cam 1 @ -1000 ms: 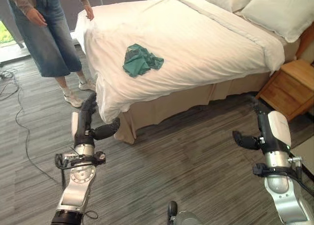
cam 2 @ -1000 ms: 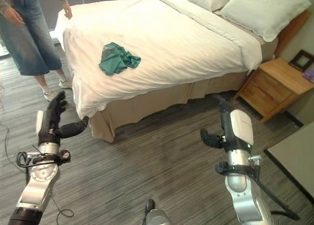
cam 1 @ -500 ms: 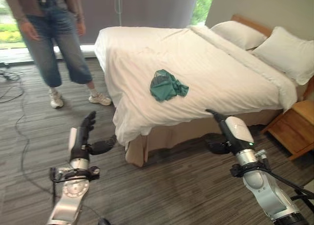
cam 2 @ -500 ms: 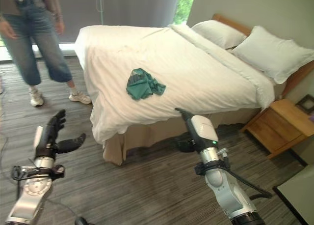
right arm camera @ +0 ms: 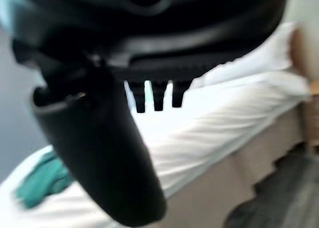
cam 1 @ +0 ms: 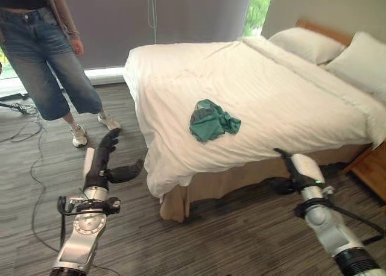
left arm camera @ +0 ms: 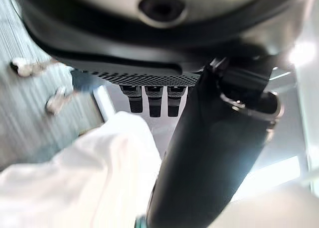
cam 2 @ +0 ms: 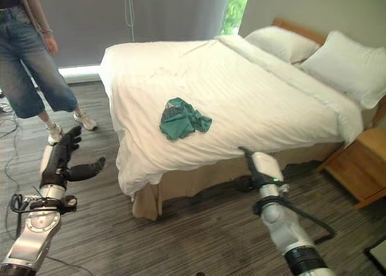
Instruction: Pick up bed clothes into laundry basket.
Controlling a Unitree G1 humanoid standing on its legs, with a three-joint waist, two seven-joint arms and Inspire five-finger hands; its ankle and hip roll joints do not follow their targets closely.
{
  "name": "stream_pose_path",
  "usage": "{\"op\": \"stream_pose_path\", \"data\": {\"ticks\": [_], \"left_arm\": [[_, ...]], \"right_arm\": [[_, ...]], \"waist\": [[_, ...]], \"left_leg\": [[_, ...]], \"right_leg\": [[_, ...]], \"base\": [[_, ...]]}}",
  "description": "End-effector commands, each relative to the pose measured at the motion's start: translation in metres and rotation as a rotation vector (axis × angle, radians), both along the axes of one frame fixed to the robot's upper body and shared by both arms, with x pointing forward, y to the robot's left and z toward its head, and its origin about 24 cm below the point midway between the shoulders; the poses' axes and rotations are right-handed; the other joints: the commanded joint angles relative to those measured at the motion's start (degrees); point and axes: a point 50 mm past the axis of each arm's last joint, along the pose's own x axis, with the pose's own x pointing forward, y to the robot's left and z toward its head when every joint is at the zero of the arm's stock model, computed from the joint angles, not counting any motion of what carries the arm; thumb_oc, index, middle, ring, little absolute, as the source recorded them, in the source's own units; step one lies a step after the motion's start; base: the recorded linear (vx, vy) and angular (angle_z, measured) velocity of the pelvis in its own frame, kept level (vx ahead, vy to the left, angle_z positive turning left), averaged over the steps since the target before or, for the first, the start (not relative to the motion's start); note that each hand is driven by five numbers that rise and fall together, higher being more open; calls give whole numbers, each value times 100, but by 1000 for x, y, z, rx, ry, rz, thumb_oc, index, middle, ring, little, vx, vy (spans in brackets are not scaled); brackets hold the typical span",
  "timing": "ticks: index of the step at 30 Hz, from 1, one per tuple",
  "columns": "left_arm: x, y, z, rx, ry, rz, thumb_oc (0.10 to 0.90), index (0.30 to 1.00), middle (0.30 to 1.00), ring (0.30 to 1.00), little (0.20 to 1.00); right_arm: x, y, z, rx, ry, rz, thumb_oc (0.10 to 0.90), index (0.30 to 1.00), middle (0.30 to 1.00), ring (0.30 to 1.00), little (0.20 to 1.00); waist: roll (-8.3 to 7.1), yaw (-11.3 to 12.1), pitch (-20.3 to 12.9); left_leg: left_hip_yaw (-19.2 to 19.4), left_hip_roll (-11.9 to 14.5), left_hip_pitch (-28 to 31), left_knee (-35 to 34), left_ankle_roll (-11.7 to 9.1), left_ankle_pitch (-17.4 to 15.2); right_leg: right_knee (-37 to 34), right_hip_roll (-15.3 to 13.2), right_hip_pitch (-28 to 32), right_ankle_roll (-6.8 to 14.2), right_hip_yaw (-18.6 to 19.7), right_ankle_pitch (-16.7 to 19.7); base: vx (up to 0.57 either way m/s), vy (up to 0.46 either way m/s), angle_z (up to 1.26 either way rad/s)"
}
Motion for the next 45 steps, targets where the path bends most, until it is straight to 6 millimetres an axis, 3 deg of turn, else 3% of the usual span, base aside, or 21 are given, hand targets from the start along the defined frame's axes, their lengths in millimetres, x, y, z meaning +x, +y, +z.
{"op": "stream_pose_path", "data": {"ticks": [1, 5, 7, 9, 13, 15, 17, 19, 21, 23, 24, 25, 26, 28, 30, 33, 37, 40, 42, 43, 45], "left_arm": [[21, 6, 76, 109, -327, -64, 800, 900, 900, 900, 900], [25, 3, 69, 92, -305, -66, 800, 900, 900, 900, 900], [27, 2, 69, 91, -304, -67, 800, 900, 900, 900, 900], [29, 1, 70, 90, -309, -66, 800, 900, 900, 900, 900], [30, -2, 64, 64, -288, -70, 800, 900, 900, 900, 900], [31, -4, 61, 55, -279, -70, 800, 900, 900, 900, 900], [28, -5, 55, 43, -259, -77, 800, 900, 900, 900, 900], [27, -3, 53, 5, -258, -62, 800, 900, 900, 900, 900], [27, 0, 48, -2, -233, -46, 800, 900, 900, 900, 900], [26, 2, 45, 5, -220, -41, 800, 900, 900, 900, 900], [24, 4, 42, 23, -200, -39, 800, 900, 900, 900, 900], [24, 4, 42, 23, -199, -39, 800, 900, 900, 900, 900], [20, 7, 41, 42, -188, -33, 800, 900, 900, 900, 900], [14, 12, 38, 50, -178, -13, 800, 900, 900, 900, 900], [14, 11, 37, 41, -174, -14, 800, 900, 900, 900, 900], [11, 11, 35, 37, -170, -6, 800, 900, 900, 900, 900], [4, 15, 33, 56, -148, 1, 800, 900, 900, 900, 900], [6, 18, 34, 80, -141, 13, 800, 900, 900, 900, 900], [13, 17, 40, 86, -156, 2, 800, 900, 900, 900, 900], [14, 17, 41, 85, -160, 4, 800, 900, 900, 900, 900], [17, 16, 42, 102, -168, 2, 800, 900, 900, 900, 900]], "right_arm": [[39, 20, 71, 0, -338, 73, 800, 900, 900, 900, 900], [46, 31, 77, -7, -354, 119, 800, 900, 900, 900, 900], [51, 37, 84, -15, -371, 145, 800, 900, 900, 900, 900], [56, 45, 93, -19, -400, 172, 800, 900, 900, 900, 900], [60, 48, 106, -22, -445, 190, 800, 900, 900, 900, 900], [60, 48, 109, -25, -456, 191, 800, 900, 900, 900, 900], [63, 57, 126, -50, -505, 232, 800, 900, 900, 900, 900], [63, 59, 138, -61, -535, 250, 800, 900, 900, 900, 900], [65, 59, 142, -58, -544, 244, 800, 900, 900, 900, 900], [65, 60, 142, -54, -540, 248, 800, 900, 900, 900, 900], [63, 58, 141, -64, -525, 251, 800, 900, 900, 900, 900], [63, 58, 141, -64, -525, 251, 800, 900, 900, 900, 900], [62, 56, 137, -74, -508, 250, 800, 900, 900, 900, 900], [62, 55, 134, -80, -492, 250, 800, 900, 900, 900, 900], [62, 55, 131, -75, -481, 245, 800, 900, 900, 900, 900], [62, 54, 124, -68, -459, 237, 800, 900, 900, 900, 900], [63, 62, 118, -66, -430, 258, 800, 900, 900, 900, 900], [67, 68, 111, -50, -415, 270, 800, 900, 900, 900, 900], [77, 77, 113, -43, -418, 268, 800, 900, 900, 900, 900], [78, 78, 114, -43, -421, 269, 800, 900, 900, 900, 900], [87, 87, 123, -36, -441, 284, 800, 900, 900, 900, 900]], "waist": [[-566, -19, 126], [-558, -125, 224], [-507, -117, 250], [-434, -95, 296], [-445, -93, 147], [-372, -146, 124], [-266, -109, 97], [-274, -16, 249], [-383, 76, 340], [-411, 133, 397], [-420, 194, 409], [-428, 197, 406], [-294, 200, 367], [-196, 244, 307], [-204, 291, 288], [-223, 381, 299], [-156, 459, 183], [-309, 481, 58], [-375, 500, 156], [-383, 517, 162], [-389, 483, 301]], "left_leg": [[85, -371, 151, 51, -80, -1618], [-249, -572, 330, 51, 33, -1920], [-361, -641, 461, 51, 78, -2059], [-433, -665, 599, 51, 76, -2135], [-555, -746, 773, 51, -21, -2283], [-633, -707, 876, 51, -56, -2293], [-548, -473, 705, 1306, -327, -2190], [-695, 202, -25, 3167, -662, -1574], [-439, 593, -388, 3966, -728, -1316], [-339, 642, -587, 4048, -657, -1436], [-222, 387, -882, 3443, -487, -1670], [-215, 374, -875, 3429, -483, -1664], [-106, 119, -839, 2087, -360, -1590], [22, -132, -693, 619, -333, -1038], [93, 1, -901, 142, -371, -802], [5, 56, -1103, 133, -395, -633], [-216, -10, -892, 51, -340, -644], [-31, -70, -678, 51, -244, -716], [85, -208, -378, 51, -63, -984], [116, -231, -380, 51, -47, -1001], [245, -227, -273, 51, -2, -1171]], "right_leg": [[-6, -158, -1189, 512, -57, -970], [-6, 110, -1640, 587, 621, -907], [-6, 135, -1808, 623, 781, -872], [-6, 61, -1933, 627, 724, -836], [-6, -136, -1524, 461, 535, -705], [-6, -189, -1370, 447, 357, -696], [-6, -282, -755, 262, -14, -887], [-6, -127, -269, -70, -179, -1245], [-6, -43, 53, -216, -217, -1477], [-6, -21, 172, -244, -184, -1548], [-6, 12, 266, -206, -87, -1634], [-6, 3, 264, -203, -84, -1633], [-6, 79, 260, -64, -74, -1674], [-6, 89, 338, 17, -58, -1768], [-6, 94, 532, -13, -89, -1902], [-6, 201, 808, -67, -1, -2031], [-6, 286, 924, -38, 256, -2086], [-6, 244, 1102, -18, 308, -1949], [1053, -55, 706, 160, 302, -1575], [1150, -98, 639, 177, 344, -1618], [1569, -367, 37, 304, 487, -1285]], "base": [[292, -8, 7], [251, -16, -2], [277, -65, 59], [277, -101, 55], [318, -176, 26], [322, -190, 65], [493, -347, 52], [324, -378, 43], [290, -320, 47], [253, -154, 21], [183, -31, 10], [376, 33, 36], [303, 134, 40], [383, 131, 20], [340, 29, 7], [325, -12, -19], [357, 82, -14], [387, 93, -23], [235, 83, -41], [123, 87, -38], [181, 5, -64]]}}
